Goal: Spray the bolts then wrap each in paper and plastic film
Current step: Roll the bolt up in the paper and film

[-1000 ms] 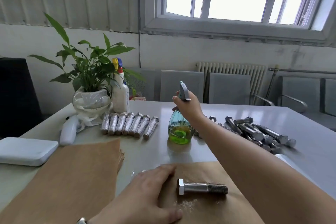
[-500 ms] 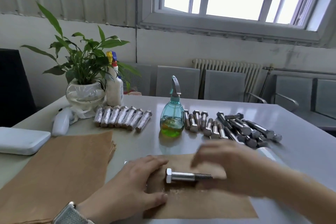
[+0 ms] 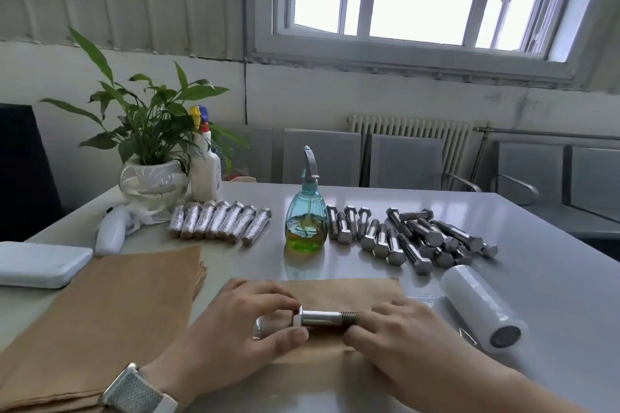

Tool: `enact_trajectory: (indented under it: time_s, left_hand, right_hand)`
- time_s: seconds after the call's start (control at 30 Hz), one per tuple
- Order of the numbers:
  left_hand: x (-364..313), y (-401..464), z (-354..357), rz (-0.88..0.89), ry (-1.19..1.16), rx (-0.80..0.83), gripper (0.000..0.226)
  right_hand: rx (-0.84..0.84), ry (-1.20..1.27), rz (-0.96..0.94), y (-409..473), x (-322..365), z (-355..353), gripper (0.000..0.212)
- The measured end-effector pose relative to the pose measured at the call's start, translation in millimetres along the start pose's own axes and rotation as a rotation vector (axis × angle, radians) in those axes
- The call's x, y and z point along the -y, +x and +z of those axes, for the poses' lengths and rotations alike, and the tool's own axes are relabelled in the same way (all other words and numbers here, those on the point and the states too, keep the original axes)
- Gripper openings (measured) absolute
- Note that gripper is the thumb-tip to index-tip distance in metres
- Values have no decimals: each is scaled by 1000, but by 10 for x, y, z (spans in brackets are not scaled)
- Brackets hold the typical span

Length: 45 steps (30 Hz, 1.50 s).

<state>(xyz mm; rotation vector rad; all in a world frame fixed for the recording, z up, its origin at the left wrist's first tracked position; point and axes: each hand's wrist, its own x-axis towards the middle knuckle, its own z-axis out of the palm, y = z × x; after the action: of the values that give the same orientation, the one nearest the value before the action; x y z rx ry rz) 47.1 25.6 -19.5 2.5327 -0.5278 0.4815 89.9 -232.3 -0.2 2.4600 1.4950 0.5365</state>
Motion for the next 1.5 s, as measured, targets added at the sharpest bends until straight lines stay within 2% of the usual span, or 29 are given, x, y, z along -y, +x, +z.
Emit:
enact_trajectory:
  time_s: [0.1, 0.2, 0.27, 0.4, 0.53, 0.67, 0.77, 0.83, 0.87, 0.97, 1.03, 1.23, 1.37, 1.43, 1.5]
  left_hand:
    - [18, -5, -17, -3, 22, 16, 75]
    - [20, 21, -25, 9, 85, 38, 79]
    - [12, 43, -10, 27, 110, 29, 79]
    - [-11, 113, 58, 7, 181, -33, 64]
    - [-79, 242, 97, -32, 282, -79, 46]
    - [-107, 321, 154, -49, 421, -124, 43]
    - [-114, 347, 196, -53, 452, -171, 35]
    - [-130, 347, 211, -41, 478, -178, 31]
    - [-139, 347, 217, -34, 494, -180, 30]
    - [-180, 351, 244, -16, 546, -181, 26]
    - [-212, 353, 263, -10, 565, -195, 23]
    - [-332, 392, 298, -107, 574, -195, 27]
    - [-368, 421, 305, -141, 579, -174, 39]
    - [-390, 430, 323, -76, 622, -218, 30]
    - [-404, 415, 361, 90, 678, -256, 7]
  right_hand:
    - [-32, 100, 105, 58, -23, -11, 18]
    - [19, 183, 153, 166, -100, -5, 11]
    - [16, 236, 259, 239, -146, 13, 13]
    - [35, 273, 371, 358, -240, 52, 21]
    - [20, 276, 397, 411, -275, 144, 17]
    - [-7, 321, 455, 436, -230, 195, 10]
    - [-78, 356, 520, 406, -186, 178, 25]
    - [-215, 278, 505, 345, -182, 183, 47]
    - [-265, 222, 483, 312, -172, 179, 50]
    - [-315, 85, 384, 249, -105, 213, 22]
    - [-286, 42, 352, 219, -71, 287, 17]
    - [-135, 215, 370, 227, -107, 286, 18]
    - [-117, 384, 382, 252, -138, 374, 23]
    - [-134, 414, 389, 252, -146, 389, 20]
    - [-142, 438, 401, 254, -149, 395, 18]
